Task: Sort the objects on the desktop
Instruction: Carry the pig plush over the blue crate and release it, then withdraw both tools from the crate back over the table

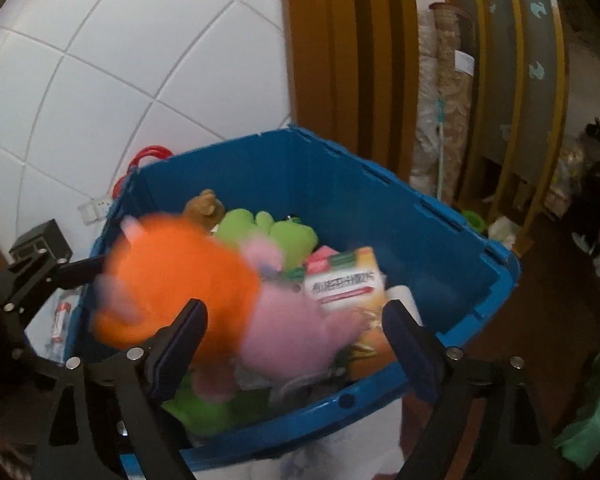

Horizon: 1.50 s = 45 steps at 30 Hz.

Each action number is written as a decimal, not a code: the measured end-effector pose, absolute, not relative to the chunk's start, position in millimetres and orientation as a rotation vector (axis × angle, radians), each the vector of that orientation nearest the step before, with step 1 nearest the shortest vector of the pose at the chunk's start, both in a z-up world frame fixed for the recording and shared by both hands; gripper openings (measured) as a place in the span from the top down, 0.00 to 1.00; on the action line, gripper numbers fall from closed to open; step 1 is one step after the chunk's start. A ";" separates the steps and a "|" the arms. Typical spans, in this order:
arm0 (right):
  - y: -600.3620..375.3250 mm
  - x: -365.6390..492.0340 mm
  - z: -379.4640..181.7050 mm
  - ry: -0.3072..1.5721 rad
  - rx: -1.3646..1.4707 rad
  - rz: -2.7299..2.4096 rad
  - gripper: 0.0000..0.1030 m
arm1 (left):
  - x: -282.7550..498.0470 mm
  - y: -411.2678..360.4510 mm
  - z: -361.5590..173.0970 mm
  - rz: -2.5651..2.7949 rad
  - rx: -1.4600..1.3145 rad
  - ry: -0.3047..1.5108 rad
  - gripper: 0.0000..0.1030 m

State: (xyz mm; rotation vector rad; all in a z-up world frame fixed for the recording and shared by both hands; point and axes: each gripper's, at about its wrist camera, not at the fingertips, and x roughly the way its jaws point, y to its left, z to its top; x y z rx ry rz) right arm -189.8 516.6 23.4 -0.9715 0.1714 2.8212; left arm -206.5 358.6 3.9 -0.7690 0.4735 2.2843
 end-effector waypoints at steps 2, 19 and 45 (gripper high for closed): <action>517.1 -189.1 22.5 0.165 -0.967 2.821 0.12 | -201.5 355.8 4.8 2.298 -0.763 0.478 0.17; 420.1 -148.8 58.6 0.048 -0.775 2.977 0.00 | -178.1 227.4 18.1 2.546 -0.700 0.338 0.17; 48.0 -351.3 -69.6 -0.317 -1.419 3.316 0.00 | -312.6 -156.8 -161.9 2.851 -1.342 -0.127 0.31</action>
